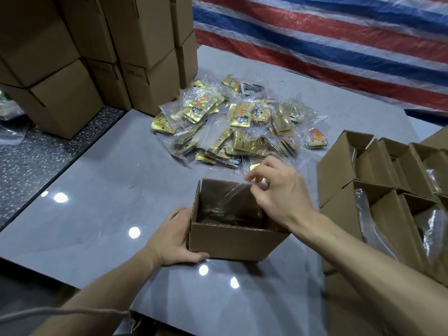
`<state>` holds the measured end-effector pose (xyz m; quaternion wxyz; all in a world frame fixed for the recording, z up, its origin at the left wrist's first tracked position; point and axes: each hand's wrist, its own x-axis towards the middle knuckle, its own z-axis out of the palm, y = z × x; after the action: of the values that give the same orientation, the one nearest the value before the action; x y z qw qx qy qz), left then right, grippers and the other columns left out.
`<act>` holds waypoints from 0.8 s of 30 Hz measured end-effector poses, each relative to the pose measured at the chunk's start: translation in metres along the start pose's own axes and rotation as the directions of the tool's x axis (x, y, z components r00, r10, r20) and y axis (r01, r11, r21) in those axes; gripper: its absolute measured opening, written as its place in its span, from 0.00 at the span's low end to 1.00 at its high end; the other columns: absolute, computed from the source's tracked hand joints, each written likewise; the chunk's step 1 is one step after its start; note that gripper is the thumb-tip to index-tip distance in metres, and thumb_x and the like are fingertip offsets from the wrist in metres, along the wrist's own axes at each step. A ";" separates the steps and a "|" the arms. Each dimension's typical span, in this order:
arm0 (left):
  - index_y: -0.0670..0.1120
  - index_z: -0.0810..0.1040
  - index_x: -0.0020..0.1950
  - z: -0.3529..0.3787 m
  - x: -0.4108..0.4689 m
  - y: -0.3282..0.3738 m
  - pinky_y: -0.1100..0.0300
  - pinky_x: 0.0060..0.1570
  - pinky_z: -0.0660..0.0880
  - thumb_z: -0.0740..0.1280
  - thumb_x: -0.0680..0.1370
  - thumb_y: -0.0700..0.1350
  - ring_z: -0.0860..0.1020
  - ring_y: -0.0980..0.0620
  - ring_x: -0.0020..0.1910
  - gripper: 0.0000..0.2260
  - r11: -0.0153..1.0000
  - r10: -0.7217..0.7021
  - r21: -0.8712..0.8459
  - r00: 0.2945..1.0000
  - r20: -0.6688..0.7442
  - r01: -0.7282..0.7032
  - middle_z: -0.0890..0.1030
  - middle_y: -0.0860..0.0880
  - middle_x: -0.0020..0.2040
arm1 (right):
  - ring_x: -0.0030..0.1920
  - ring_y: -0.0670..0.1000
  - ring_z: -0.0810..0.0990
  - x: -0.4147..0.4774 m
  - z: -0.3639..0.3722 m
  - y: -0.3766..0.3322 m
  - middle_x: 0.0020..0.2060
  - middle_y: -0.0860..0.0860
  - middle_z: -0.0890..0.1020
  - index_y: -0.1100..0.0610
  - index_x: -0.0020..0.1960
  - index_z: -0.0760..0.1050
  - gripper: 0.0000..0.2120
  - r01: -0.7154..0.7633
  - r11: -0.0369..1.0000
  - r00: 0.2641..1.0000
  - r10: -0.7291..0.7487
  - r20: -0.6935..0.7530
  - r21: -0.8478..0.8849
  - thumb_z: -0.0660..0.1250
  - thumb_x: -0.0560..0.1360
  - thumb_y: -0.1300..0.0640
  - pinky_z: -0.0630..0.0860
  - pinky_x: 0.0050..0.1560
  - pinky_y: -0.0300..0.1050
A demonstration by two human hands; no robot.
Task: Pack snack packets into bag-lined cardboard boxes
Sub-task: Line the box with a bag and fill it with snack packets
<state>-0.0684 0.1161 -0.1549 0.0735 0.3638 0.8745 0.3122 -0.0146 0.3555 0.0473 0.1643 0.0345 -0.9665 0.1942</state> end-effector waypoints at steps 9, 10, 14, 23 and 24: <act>0.58 0.71 0.68 0.002 0.000 -0.002 0.69 0.70 0.53 0.70 0.62 0.75 0.69 0.60 0.63 0.39 1.000 -0.016 -0.015 1.000 0.010 0.016 0.74 0.62 0.59 | 0.46 0.46 0.81 0.006 0.010 0.000 0.40 0.42 0.84 0.47 0.45 0.82 0.02 -0.275 0.961 0.871 0.240 0.429 0.022 0.70 0.75 0.52 0.79 0.51 0.48; 0.58 0.71 0.67 0.002 0.000 -0.002 0.69 0.70 0.53 0.69 0.62 0.75 0.69 0.60 0.63 0.38 1.000 -0.018 -0.017 1.000 0.012 0.018 0.73 0.63 0.59 | 0.46 0.46 0.82 0.006 0.013 0.000 0.40 0.43 0.84 0.48 0.46 0.83 0.02 -0.294 0.955 0.880 0.254 0.400 0.039 0.71 0.75 0.53 0.79 0.50 0.47; 0.58 0.71 0.68 0.001 0.000 -0.001 0.70 0.70 0.51 0.66 0.63 0.77 0.69 0.61 0.64 0.39 1.000 0.002 -0.012 1.000 0.020 -0.002 0.73 0.63 0.61 | 0.32 0.44 0.81 0.013 0.014 -0.002 0.39 0.52 0.87 0.56 0.42 0.84 0.06 -0.603 0.736 0.673 0.264 0.691 0.307 0.70 0.77 0.62 0.76 0.30 0.39; 0.57 0.72 0.69 0.000 0.002 0.000 0.68 0.70 0.53 0.69 0.63 0.74 0.70 0.59 0.65 0.39 1.000 0.000 0.006 1.000 0.018 0.000 0.75 0.60 0.62 | 0.32 0.53 0.78 0.016 0.032 0.008 0.32 0.52 0.82 0.56 0.42 0.84 0.07 -0.602 0.792 0.572 0.341 0.746 0.100 0.70 0.78 0.61 0.79 0.39 0.52; 0.57 0.72 0.69 0.000 0.002 0.000 0.68 0.70 0.54 0.69 0.63 0.75 0.70 0.58 0.65 0.39 1.000 0.002 0.010 1.000 0.023 -0.002 0.75 0.60 0.62 | 0.37 0.54 0.81 0.015 0.036 0.006 0.36 0.51 0.84 0.53 0.42 0.83 0.06 -0.514 0.858 0.590 0.348 0.729 0.007 0.70 0.77 0.58 0.81 0.46 0.53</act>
<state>-0.0699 0.1171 -0.1550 0.0813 0.3685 0.8749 0.3037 -0.0406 0.3472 0.0187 -0.2745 -0.1127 -0.9053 0.3040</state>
